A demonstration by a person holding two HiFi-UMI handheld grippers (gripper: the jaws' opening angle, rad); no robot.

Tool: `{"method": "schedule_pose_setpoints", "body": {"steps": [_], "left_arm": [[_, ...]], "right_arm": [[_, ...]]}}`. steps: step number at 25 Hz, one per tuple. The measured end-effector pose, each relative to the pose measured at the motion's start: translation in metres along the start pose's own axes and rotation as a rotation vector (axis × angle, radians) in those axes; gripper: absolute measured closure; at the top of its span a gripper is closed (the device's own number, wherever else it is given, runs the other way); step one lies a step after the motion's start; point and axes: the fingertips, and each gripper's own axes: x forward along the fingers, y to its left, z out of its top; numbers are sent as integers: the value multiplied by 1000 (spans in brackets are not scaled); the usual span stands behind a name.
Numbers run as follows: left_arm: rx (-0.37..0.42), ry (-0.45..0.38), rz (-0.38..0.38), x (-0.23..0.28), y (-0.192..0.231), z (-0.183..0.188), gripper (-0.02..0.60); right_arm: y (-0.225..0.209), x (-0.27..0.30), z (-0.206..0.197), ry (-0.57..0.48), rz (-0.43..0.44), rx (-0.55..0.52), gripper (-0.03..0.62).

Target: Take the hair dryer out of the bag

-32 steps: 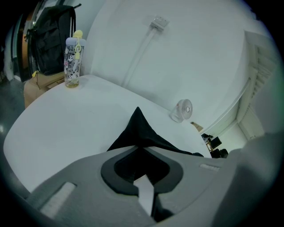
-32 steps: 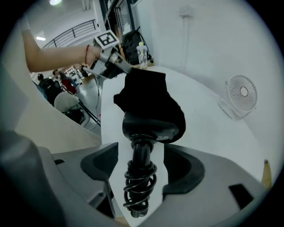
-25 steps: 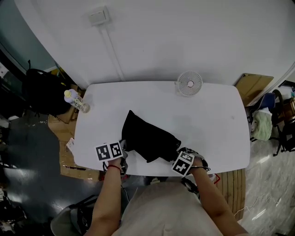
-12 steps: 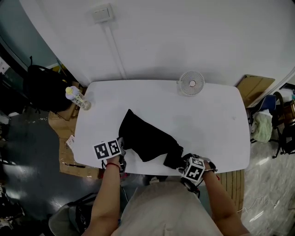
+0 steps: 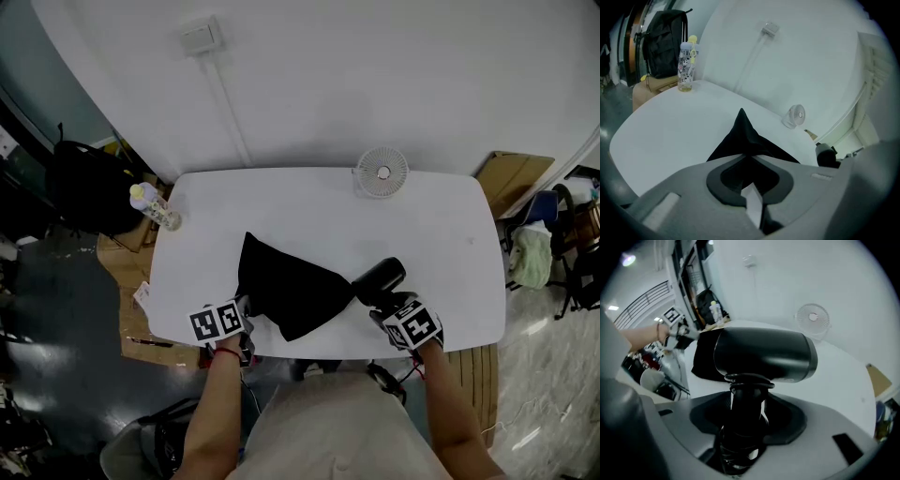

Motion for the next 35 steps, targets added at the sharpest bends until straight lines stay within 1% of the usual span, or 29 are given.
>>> {"method": "schedule_pose_setpoints", "body": {"steps": [2,4,7,11,16,19,23,25,26,27,29,30,35], "left_arm": [[3,6,-10,1,-3,-8,563],[11,12,-16,1,-5,-14,563],[23,17,-22,1,-7,-21,563],[38,23,-24,3,-9,-25,563],[54,27,-26,6,-11,-24,563],[65,28,-21,7,-12,-22,563],[83,30,-18,8,-14,-20,561],[96,29,-12,8,-14,-20,560],[101,28,-9,7,-14,-20,558],[107,28,-7,7,-15,-20,545],[124,30,-2,6,-15,-18,488],[133,30,0,6,-16,-18,474],[156,22,8,1,-16,-15,434]], "right_arm": [[-20,9,10,-8,-40,115,363],[-35,19,17,4,-82,185,364],[-50,34,17,38,-136,250,362],[-60,49,18,61,-151,322,362],[-61,58,17,83,-152,341,359],[-59,60,17,70,-140,355,356],[-58,60,22,38,-144,331,344],[-56,57,26,20,-132,335,321],[-56,55,27,15,-130,338,321],[-55,53,28,9,-131,337,321],[-55,46,30,-11,-140,334,321],[-56,42,32,-25,-145,335,321],[-60,16,45,-109,-166,352,321]]}}
